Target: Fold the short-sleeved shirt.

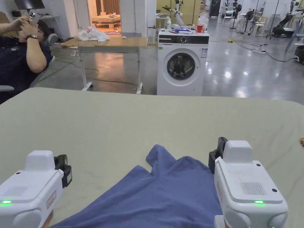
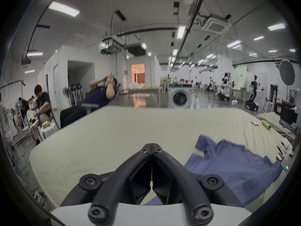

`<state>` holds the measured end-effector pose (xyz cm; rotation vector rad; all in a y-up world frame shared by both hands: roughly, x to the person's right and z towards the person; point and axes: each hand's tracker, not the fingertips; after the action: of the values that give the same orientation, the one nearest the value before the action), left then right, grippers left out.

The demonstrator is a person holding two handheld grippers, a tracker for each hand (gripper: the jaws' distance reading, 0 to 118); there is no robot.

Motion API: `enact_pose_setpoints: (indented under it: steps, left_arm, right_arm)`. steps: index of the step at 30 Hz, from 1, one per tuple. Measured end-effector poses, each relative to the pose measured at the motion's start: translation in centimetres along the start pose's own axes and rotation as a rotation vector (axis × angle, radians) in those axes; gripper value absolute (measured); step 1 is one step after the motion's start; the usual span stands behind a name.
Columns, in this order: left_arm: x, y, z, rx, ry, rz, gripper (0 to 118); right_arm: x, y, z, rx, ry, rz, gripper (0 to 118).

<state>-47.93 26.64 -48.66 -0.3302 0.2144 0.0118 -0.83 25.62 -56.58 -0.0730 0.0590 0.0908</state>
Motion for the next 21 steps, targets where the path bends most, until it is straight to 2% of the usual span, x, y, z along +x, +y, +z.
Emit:
enact_pose_setpoints:
  steps: [9,10,13,14,21]
  left_arm:
    - [-11.1,-7.0,-0.5,-0.350,0.056,0.194,2]
    - [-11.9,-7.9,-1.1,-0.380,0.044,0.223,9]
    - [-13.3,-10.2,-2.4,-0.464,0.034,0.291,58]
    - [-13.2,-10.7,-2.7,-0.497,0.043,0.299,65]
    - [-11.7,-13.9,-5.8,-0.646,0.080,0.275,62]
  right_arm:
    - [-1.6,-2.2,-1.9,-0.086,0.055,0.030,0]
    - [-1.8,-2.5,-2.1,-0.099,0.062,0.033,0]
    - [-2.4,-3.3,-2.4,-0.126,0.079,0.037,0]
    - [-2.6,-3.6,-2.6,-0.136,0.083,0.041,0]
    - [-2.3,-5.2,-4.1,-0.206,0.083,0.053,0]
